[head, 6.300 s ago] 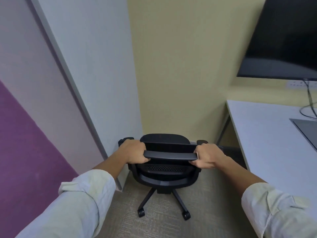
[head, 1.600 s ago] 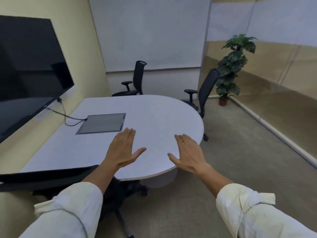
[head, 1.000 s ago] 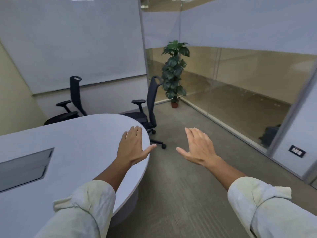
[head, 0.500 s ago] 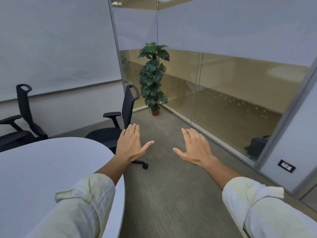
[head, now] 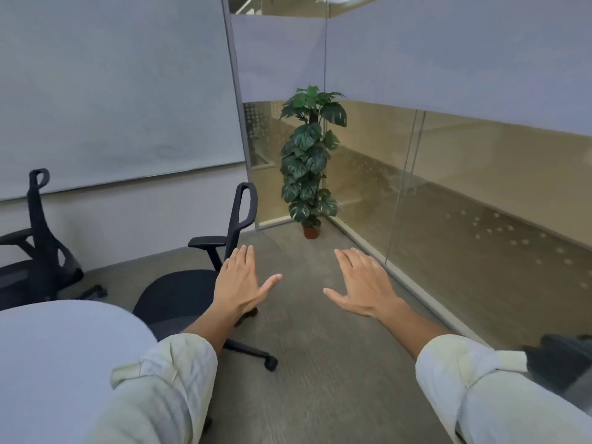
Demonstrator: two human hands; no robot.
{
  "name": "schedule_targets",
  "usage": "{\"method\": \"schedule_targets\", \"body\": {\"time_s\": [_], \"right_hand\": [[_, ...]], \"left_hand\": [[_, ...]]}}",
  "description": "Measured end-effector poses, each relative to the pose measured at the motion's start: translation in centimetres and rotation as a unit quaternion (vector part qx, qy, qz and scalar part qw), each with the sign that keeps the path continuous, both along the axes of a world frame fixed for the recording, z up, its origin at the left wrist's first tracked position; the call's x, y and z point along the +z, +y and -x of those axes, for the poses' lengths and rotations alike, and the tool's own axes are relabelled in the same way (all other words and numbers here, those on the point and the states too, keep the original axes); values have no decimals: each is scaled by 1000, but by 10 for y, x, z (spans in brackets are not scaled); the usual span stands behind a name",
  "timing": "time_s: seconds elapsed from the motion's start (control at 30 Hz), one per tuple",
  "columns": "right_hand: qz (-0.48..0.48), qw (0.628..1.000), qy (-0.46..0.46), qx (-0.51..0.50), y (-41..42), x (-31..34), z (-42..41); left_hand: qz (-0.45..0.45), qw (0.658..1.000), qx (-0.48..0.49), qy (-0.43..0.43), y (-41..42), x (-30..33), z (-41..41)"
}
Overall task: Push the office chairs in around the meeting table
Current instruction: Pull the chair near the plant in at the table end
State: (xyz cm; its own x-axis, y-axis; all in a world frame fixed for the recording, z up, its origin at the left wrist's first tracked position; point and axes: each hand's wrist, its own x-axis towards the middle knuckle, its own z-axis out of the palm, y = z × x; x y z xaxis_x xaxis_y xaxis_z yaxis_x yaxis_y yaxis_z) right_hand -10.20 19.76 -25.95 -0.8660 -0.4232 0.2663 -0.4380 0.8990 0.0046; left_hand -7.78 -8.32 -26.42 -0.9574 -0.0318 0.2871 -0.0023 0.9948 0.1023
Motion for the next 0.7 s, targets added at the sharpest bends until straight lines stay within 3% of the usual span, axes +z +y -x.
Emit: {"method": "schedule_targets", "body": {"time_s": [0.27, 0.6, 0.7], "right_hand": [[-9, 996, 12, 85, -5, 26, 199], [-21, 986, 3, 168, -101, 4, 411], [-37, 979, -3, 201, -138, -2, 470]], "left_hand": [[-31, 996, 87, 0, 6, 10, 159], [-55, 988, 142, 7, -61, -5, 344], [-84, 981, 173, -26, -84, -14, 393]]}}
